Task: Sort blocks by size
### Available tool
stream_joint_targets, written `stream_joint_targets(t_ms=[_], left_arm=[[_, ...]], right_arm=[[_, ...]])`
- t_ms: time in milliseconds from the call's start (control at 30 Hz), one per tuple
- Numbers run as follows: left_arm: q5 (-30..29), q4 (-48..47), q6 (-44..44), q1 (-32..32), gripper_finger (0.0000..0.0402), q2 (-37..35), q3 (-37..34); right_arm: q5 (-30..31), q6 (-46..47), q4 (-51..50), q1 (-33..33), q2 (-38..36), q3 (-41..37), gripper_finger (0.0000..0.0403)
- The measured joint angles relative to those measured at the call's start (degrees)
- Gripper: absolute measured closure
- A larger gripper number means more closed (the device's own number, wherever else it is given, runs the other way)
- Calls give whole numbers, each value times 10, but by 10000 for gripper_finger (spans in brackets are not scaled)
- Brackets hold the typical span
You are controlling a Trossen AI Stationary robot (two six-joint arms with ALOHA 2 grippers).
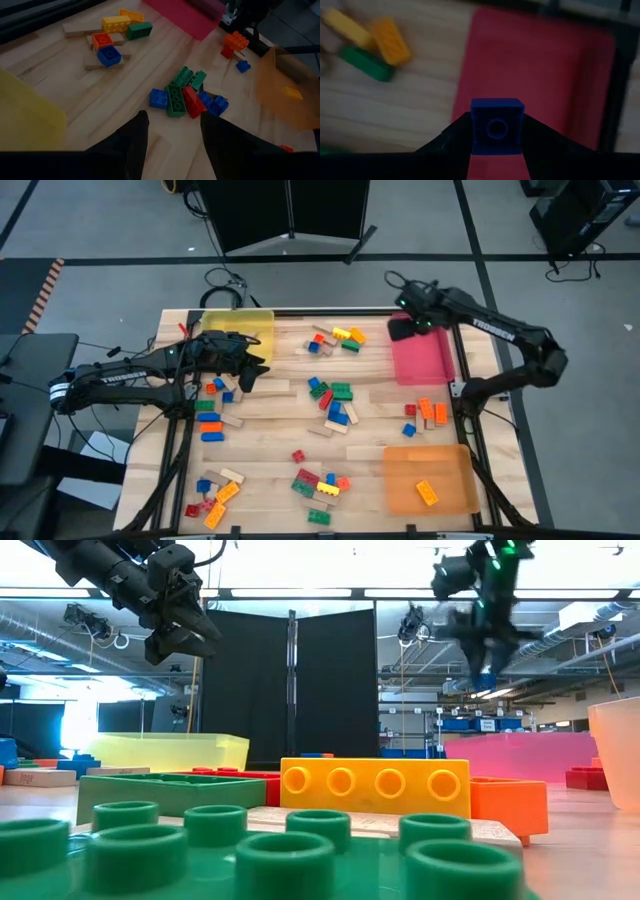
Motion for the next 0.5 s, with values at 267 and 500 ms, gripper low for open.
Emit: stream_joint_targets(t_ms=[267,500], left_arm=[[-8,36,20,0,213,0,0],[-15,42,45,0,213,1,0]], right_arm=[[-66,21,130,-44,-19,-171,242],[-66,9,172,-47,-3,-221,213]])
